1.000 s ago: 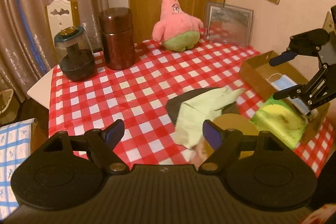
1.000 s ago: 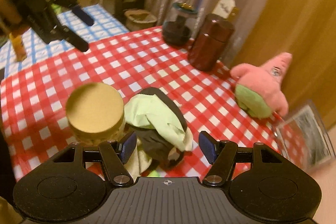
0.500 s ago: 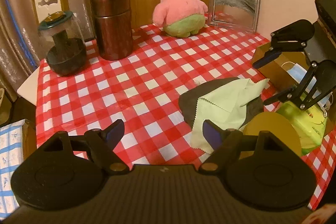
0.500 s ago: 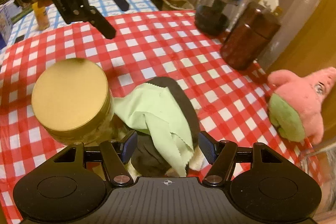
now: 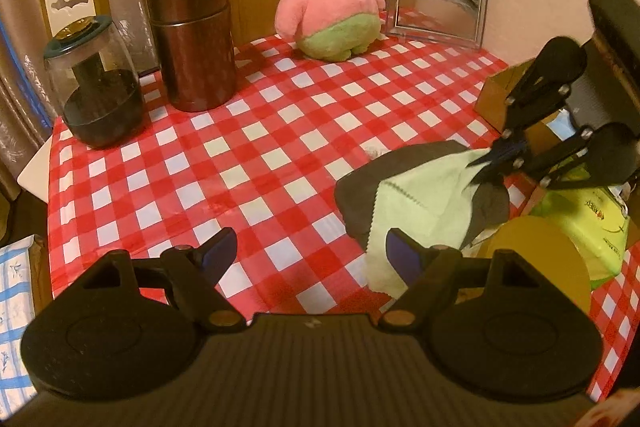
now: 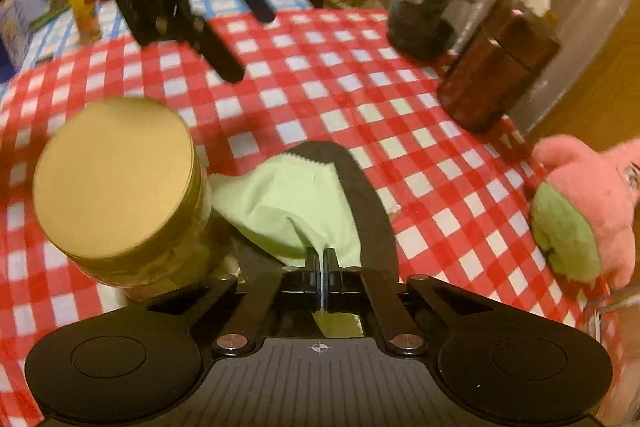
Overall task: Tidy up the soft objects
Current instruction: 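Grasp the light green cloth with the right gripper, then grasp the black fabric pouch with the left gripper while the right gripper holds the cloth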
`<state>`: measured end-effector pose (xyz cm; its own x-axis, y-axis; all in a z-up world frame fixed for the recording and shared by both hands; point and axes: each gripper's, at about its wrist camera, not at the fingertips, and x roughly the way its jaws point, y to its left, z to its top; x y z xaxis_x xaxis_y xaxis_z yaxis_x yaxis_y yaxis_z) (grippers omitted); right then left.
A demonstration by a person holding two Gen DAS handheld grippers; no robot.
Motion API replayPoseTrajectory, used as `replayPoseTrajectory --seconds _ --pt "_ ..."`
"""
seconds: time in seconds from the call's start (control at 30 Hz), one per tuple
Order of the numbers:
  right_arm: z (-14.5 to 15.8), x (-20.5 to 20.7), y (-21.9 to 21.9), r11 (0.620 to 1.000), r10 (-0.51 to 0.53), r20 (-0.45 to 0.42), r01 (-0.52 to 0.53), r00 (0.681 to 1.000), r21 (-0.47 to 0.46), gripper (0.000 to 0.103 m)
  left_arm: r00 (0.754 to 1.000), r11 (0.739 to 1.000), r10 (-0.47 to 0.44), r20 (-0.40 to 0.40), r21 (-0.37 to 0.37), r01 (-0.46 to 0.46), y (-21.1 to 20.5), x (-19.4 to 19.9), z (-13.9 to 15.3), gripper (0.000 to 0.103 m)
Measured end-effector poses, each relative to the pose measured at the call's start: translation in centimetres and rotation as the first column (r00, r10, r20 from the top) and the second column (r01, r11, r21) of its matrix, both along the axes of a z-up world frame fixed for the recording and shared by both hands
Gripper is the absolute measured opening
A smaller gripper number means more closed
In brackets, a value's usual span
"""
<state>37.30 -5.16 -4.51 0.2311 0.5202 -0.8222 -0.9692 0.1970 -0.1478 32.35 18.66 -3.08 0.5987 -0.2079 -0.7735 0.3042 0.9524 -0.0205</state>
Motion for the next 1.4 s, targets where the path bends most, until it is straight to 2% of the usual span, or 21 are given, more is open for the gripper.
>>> replayPoseTrajectory --seconds 0.17,0.27,0.5,0.63,0.77,0.8,0.9,0.97,1.07,1.17,1.4 --pt "3.3 -0.2 -2.8 0.986 -0.115 -0.018 0.116 0.993 0.117 0.001 1.0 1.0 -0.016 -0.026 0.003 0.016 -0.6 0.8 -0.5 0.079" --pt "4.9 -0.2 -4.5 0.965 -0.215 -0.001 0.212 0.977 0.152 0.001 0.999 0.999 -0.027 -0.047 -0.021 0.026 -1.1 1.7 -0.7 0.079" --pt "5.4 -0.1 -8.7 0.89 -0.451 0.068 0.442 0.89 0.114 0.001 0.992 0.995 -0.062 -0.109 -0.088 0.053 -2.8 4.7 -2.1 0.079" --pt "4.7 -0.1 -11.0 0.844 -0.534 0.067 0.527 0.843 0.096 0.001 0.984 0.989 -0.078 -0.159 -0.133 0.056 -3.5 6.3 -3.8 0.079" --pt "3.7 -0.1 -12.8 0.818 -0.574 0.046 0.57 0.817 0.084 0.001 0.974 0.985 -0.075 -0.213 -0.168 0.04 -3.8 7.5 -5.6 0.078" --pt "3.6 -0.2 -13.1 0.811 -0.584 0.042 0.58 0.811 0.081 0.001 0.97 0.983 -0.073 -0.231 -0.182 0.03 -3.8 7.8 -6.0 0.075" --pt "3.4 -0.5 -13.9 0.798 -0.6 0.021 0.596 0.8 0.085 0.001 0.96 0.973 -0.056 -0.273 -0.232 -0.009 -3.5 8.3 -7.0 0.058" --pt "3.3 -0.5 -13.9 0.792 -0.607 0.018 0.603 0.795 0.09 0.001 0.957 0.965 -0.05 -0.286 -0.262 -0.028 -3.4 8.6 -7.1 0.038" --pt "3.4 -0.7 -13.9 0.786 -0.615 0.014 0.611 0.789 0.099 0.001 0.958 0.968 -0.031 -0.287 -0.248 -0.043 -3.4 8.6 -6.8 0.012" --pt "3.7 -0.8 -13.7 0.777 -0.624 0.009 0.619 0.782 0.111 0.001 0.962 0.968 -0.015 -0.273 -0.247 -0.055 -3.2 8.3 -6.0 0.006" --pt "5.2 -1.7 -14.5 0.753 -0.648 -0.002 0.641 0.761 0.148 0.001 0.979 0.968 -0.021 -0.201 -0.248 -0.03 -3.8 7.0 -2.0 0.005"
